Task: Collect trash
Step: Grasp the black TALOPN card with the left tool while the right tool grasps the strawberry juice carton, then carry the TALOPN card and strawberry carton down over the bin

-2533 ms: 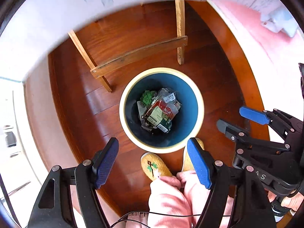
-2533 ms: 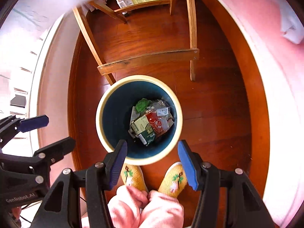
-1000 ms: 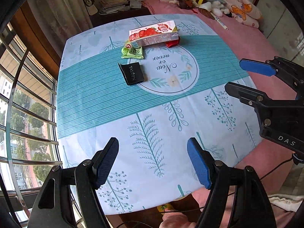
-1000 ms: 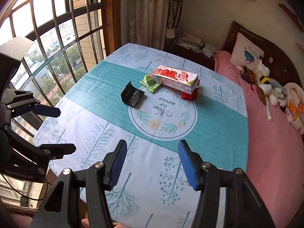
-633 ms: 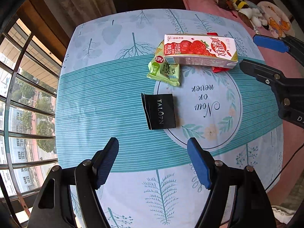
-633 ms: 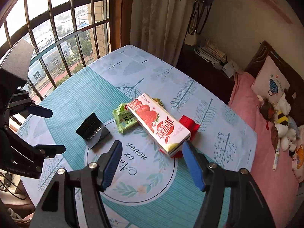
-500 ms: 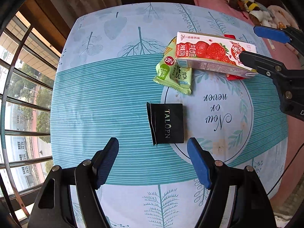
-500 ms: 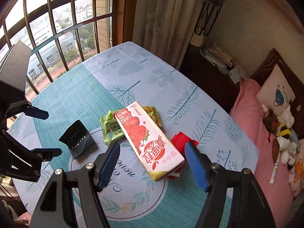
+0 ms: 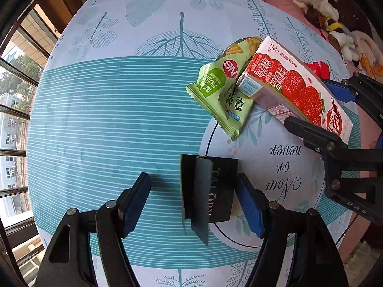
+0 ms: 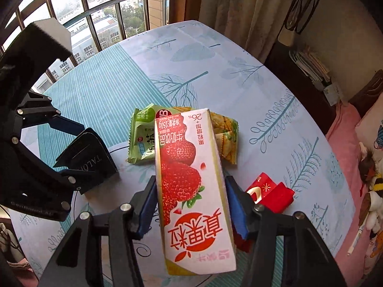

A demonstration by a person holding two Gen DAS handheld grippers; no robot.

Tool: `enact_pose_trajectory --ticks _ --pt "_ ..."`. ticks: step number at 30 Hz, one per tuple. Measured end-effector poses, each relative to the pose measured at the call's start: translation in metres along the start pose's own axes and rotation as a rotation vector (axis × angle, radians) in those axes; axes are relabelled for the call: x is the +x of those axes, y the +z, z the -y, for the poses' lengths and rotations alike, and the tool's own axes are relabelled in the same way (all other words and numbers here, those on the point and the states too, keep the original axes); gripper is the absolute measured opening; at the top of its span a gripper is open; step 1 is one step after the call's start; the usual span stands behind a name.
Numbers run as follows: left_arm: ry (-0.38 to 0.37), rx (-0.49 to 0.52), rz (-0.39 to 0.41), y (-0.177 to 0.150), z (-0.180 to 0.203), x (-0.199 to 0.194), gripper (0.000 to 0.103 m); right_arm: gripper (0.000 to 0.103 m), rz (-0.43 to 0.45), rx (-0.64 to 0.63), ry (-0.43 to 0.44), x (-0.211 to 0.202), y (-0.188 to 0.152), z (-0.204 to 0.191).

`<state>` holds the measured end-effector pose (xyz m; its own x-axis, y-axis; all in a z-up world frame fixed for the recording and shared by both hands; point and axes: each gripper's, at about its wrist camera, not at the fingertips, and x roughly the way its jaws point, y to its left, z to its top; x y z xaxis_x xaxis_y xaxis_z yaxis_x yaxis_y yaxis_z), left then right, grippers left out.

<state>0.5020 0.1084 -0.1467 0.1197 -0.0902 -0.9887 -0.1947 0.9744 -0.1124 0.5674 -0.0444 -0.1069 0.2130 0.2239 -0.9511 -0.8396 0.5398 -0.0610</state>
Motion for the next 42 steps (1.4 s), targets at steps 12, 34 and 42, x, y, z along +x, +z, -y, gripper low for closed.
enact_pose_trajectory --ticks 12,34,42 --pt "-0.021 0.016 0.117 -0.016 0.03 -0.021 0.008 0.054 0.036 0.122 0.103 -0.012 -0.029 -0.015" --pt "-0.084 0.097 0.231 -0.137 0.025 -0.103 0.007 0.054 0.095 0.315 0.118 -0.092 -0.097 -0.091" --pt "-0.125 0.275 0.244 -0.22 0.01 -0.135 0.007 0.054 0.105 0.478 0.019 -0.136 -0.142 -0.171"
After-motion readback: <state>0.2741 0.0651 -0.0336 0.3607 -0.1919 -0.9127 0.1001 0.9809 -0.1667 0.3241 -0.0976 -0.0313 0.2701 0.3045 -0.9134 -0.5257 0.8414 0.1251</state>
